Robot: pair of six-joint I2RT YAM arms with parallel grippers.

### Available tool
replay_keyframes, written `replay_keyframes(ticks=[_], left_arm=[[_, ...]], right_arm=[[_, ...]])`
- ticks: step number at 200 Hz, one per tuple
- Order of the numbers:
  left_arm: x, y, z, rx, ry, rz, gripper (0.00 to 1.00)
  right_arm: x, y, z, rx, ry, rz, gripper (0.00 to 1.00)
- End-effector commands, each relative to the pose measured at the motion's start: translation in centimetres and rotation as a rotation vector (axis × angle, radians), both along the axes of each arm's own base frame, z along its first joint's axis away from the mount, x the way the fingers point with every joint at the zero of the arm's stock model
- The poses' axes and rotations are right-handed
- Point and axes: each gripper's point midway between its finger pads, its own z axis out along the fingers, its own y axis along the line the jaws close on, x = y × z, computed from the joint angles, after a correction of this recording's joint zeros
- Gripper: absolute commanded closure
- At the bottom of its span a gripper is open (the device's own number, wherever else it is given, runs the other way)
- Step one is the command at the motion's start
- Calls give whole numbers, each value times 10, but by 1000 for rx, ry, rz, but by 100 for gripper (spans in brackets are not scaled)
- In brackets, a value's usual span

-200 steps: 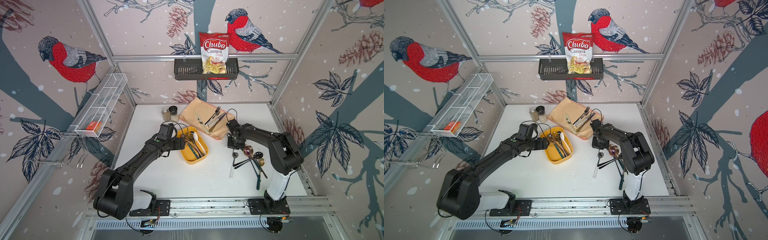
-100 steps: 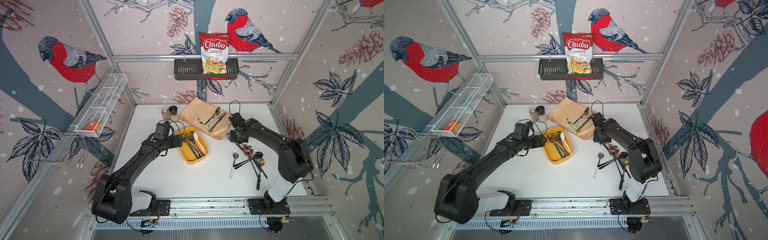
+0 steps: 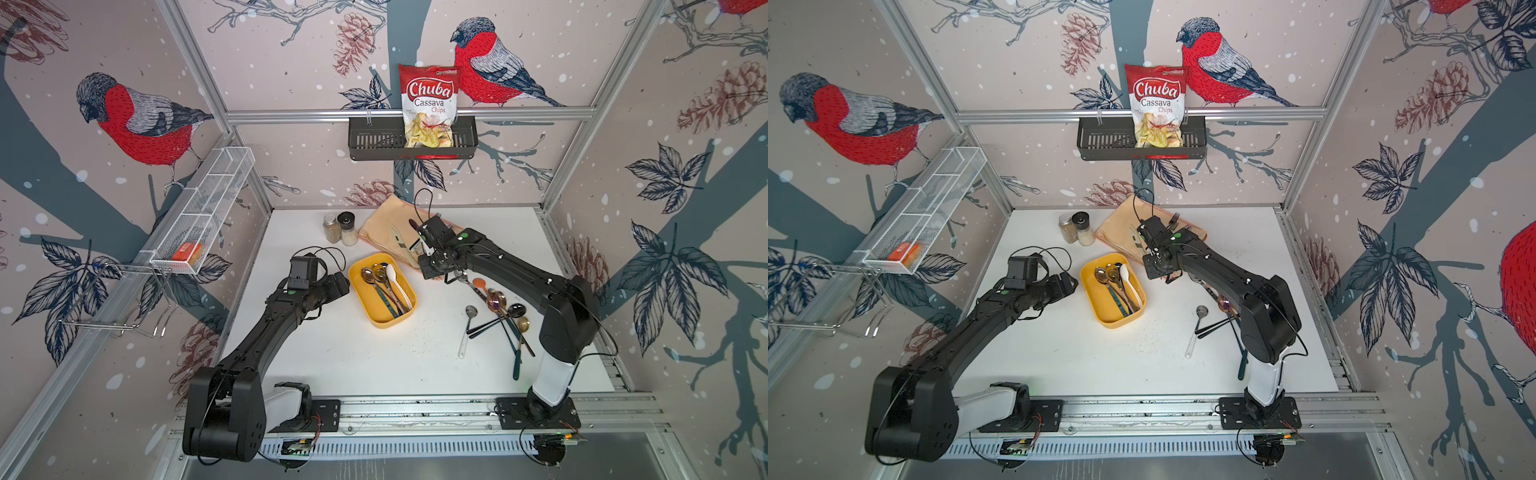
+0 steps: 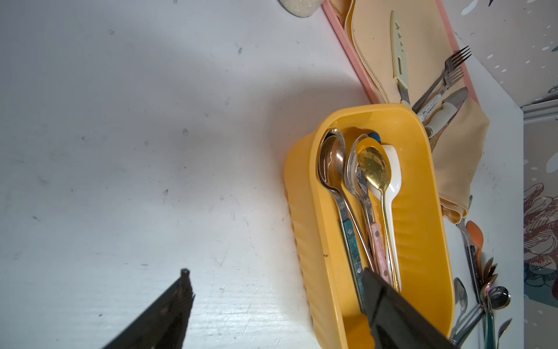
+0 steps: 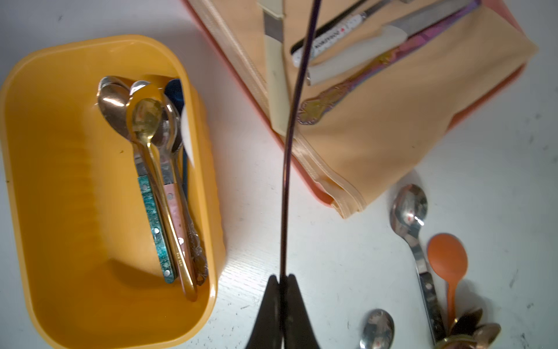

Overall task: Put the spoon into the storage box
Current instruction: Pick up the spoon from the center of the board, then place the spoon in the storage box.

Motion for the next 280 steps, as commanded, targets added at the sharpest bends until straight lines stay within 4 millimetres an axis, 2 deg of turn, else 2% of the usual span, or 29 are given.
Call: replay_keyframes(ticks=[1, 33, 77, 135, 202, 280], left_arm=[[0, 2, 3, -44, -20, 24, 11], [-5, 6, 1, -36, -22, 41, 11], [-7, 6, -3, -37, -16, 38, 10], [-9, 4, -7, -46, 1, 26, 11], [-10, 2, -10, -56, 8, 21, 11], [-8, 1, -9, -56, 12, 13, 11]], right_arm=[[-14, 38, -2, 62, 20, 125, 100], [-38, 70, -18, 101, 69, 220, 100], [-63, 85, -37, 167, 149, 275, 100], [-75, 81, -71, 160, 250, 277, 100], [-68, 69, -81, 235, 328, 194, 100], [-63, 58, -94, 186, 373, 180, 91]])
